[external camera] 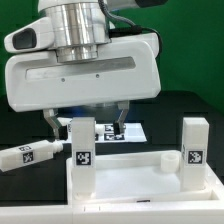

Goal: Assemble desk

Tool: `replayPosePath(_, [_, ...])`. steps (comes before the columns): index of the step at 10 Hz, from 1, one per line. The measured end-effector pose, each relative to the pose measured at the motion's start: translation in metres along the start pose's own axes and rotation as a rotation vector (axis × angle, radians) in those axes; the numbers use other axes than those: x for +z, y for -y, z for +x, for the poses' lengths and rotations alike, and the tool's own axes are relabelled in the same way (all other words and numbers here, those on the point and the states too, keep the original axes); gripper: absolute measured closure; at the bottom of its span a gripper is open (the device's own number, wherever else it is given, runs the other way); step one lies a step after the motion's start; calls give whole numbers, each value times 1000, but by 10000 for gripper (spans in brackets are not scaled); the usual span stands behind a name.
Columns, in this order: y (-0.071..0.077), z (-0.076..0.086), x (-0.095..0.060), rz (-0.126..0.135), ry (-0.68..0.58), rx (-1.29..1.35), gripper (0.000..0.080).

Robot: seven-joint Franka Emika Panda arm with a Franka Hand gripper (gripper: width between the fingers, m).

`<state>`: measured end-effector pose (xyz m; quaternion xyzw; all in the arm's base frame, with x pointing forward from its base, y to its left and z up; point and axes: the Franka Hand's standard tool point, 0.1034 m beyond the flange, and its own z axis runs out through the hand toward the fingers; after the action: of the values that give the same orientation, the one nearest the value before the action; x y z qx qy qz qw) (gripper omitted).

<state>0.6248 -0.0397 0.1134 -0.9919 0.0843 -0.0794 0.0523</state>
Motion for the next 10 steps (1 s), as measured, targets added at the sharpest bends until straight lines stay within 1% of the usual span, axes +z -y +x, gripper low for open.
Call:
replayPosePath(1, [0,0,0,0,0,11,161])
replayPosePath(2, [0,0,0,1,0,58,320])
replayPosePath(3, [-4,0,0,-5,-1,133,494])
replayPosePath(4, [-7,2,-1,-8,0,253,494])
replayPosePath(5, [-8,3,-1,-10,7,416,501])
replayPosePath(7, [-6,0,0,-22,37,760,506])
replayPosePath(8, [-4,-1,2,-12,63,975,506])
replayPosePath(9, [-3,1,3,15,100,1155,510])
replayPosePath(10, [-5,3,3,33,123,1271,510])
